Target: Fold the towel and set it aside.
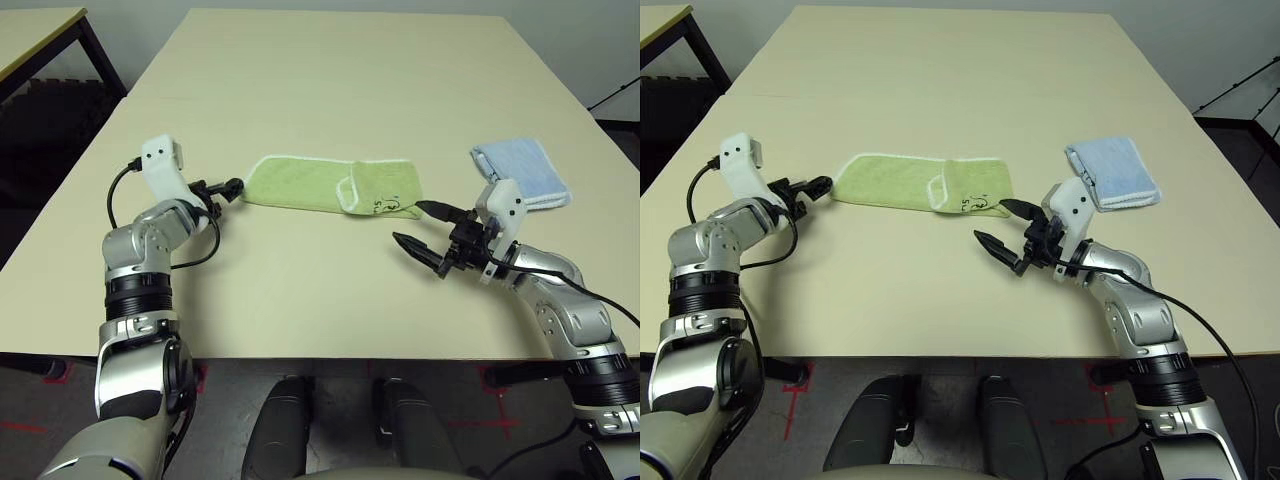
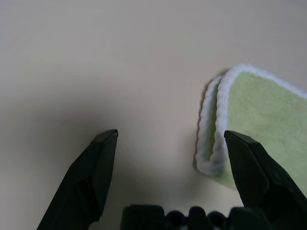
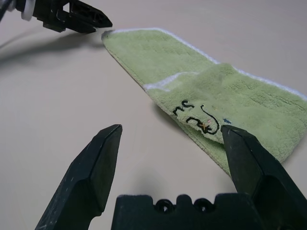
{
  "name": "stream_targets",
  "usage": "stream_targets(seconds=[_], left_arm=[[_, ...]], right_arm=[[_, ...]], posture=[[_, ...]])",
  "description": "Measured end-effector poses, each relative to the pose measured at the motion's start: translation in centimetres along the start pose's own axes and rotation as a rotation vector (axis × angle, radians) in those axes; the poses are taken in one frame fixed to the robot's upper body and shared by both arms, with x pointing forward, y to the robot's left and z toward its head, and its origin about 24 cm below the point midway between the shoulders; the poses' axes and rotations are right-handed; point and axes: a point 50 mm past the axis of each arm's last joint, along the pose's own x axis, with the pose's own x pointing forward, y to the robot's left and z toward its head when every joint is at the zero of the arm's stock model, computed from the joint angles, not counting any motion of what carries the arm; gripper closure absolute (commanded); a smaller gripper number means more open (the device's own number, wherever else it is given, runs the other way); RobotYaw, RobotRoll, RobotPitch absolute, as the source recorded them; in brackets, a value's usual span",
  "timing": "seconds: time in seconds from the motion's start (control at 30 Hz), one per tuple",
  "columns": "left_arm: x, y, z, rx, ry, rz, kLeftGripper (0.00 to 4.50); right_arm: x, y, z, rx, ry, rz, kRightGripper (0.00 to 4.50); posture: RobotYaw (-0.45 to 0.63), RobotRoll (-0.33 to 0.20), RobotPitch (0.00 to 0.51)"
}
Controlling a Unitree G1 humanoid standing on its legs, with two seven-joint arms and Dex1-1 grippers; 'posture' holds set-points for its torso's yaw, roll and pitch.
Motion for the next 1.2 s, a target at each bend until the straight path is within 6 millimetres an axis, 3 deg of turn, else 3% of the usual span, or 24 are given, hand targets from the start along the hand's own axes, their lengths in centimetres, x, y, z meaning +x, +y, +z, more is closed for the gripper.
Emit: stream_targets(seconds=[0.2,0.4,0.6,1.2], left_arm=[[-0.8,-1.2,0.3,-0.192,0.078,-0.009,0.00],[-1.1,-2.7,0.0,-0.256,0.135,-0.045,0.00],[-1.0,-3.9,-0.2,-0.263,0.149,-0.078,0.00],[1.3,-4.8,-0.7,-0.260,0.130,-0.101,0.00]], right_arm=[[-0.3,-0.5,-0.2,0.000,0.020,-0.011,0.03],[-0.4,-0.9,-0.3,-0.004,0.037,-0.019,0.03],[-0.3,-1.2,-0.2,-0.007,0.037,-0.022,0.03],[-0.7,-1.2,-0.2,-0.024,0.054,-0.042,0.03]], posture=[[0.12,0.000,0.121],[0.13,0.000,0.126],[0.13,0.000,0.125],[0.08,0.000,0.125]])
